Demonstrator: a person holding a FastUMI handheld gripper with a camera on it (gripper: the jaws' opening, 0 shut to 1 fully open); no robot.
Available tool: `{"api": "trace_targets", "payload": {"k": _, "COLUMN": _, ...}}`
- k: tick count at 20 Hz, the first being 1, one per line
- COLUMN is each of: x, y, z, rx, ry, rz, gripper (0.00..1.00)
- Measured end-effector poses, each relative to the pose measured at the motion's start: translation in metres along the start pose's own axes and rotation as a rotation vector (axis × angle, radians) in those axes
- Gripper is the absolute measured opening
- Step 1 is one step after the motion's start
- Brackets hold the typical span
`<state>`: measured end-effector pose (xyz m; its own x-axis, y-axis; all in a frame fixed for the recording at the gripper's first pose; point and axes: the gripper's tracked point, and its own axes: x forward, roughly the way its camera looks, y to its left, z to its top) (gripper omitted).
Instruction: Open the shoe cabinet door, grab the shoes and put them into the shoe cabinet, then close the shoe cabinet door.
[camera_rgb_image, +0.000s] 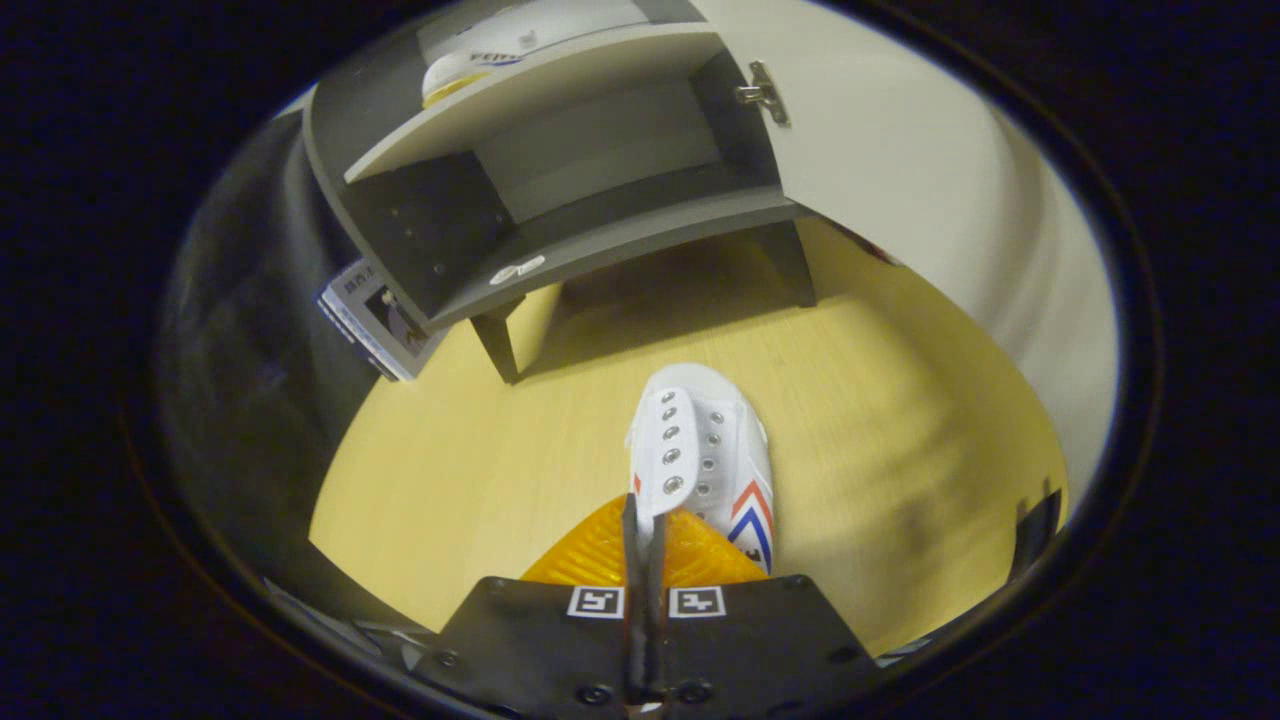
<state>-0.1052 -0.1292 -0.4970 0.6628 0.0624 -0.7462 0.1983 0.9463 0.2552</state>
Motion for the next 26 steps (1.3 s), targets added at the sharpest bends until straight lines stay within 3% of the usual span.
{"api": "trace_targets", "payload": {"k": 13, "x": -0.023, "y": 0.029, "z": 0.041, "rx": 0.070, "ry": -0.112, "rz": 0.044, "gripper": 0.02}}
{"api": "trace_targets", "payload": {"k": 26, "x": -0.126, "y": 0.113, "z": 0.199, "rx": 0.100, "ry": -0.469, "rz": 0.113, "gripper": 0.02}}
